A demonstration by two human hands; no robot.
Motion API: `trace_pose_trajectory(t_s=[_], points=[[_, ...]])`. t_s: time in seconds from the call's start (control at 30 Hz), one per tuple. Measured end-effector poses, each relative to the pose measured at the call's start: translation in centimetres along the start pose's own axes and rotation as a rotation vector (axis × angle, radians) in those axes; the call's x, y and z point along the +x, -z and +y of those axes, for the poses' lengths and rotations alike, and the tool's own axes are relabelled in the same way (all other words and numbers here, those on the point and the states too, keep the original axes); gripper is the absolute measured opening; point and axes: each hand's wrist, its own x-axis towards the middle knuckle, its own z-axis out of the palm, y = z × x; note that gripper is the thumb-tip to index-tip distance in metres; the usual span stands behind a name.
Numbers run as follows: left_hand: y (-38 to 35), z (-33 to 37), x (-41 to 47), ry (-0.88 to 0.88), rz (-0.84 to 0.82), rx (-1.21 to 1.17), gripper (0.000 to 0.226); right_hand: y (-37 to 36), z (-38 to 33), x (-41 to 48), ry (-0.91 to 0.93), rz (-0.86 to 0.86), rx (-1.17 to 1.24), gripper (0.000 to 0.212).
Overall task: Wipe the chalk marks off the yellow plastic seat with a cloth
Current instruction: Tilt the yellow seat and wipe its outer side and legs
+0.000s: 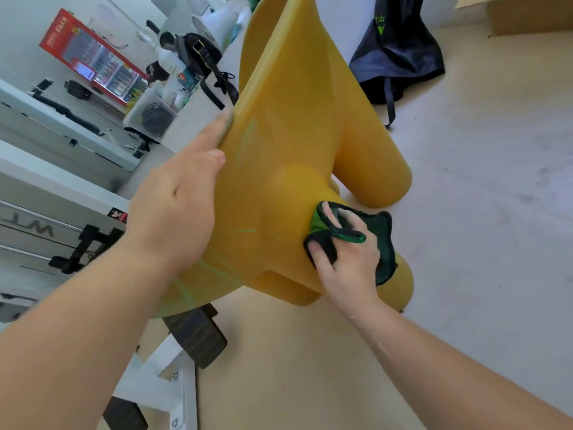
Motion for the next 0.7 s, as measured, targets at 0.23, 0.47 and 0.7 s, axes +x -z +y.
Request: trace_pose_trajectory(t_s=[0.23,0.47,0.7], points=[[2.7,-2.6,-2.3,-0.104,-0.041,0.121,0.042,-1.3,0.8,0.9,-0.127,-0.167,-0.023,0.084],[4.3,-6.1,-5.0,-0.04,-0.066,0.152,0.049,-5.0,-3.1,-3.3,0.254,-0.109,-0.35,0.086],[2.8,-5.9,-5.4,-0.057,0.02,0.174,0.048,-2.9,-8.0,2.6,0.469,-0.03,-0.056,0.082]])
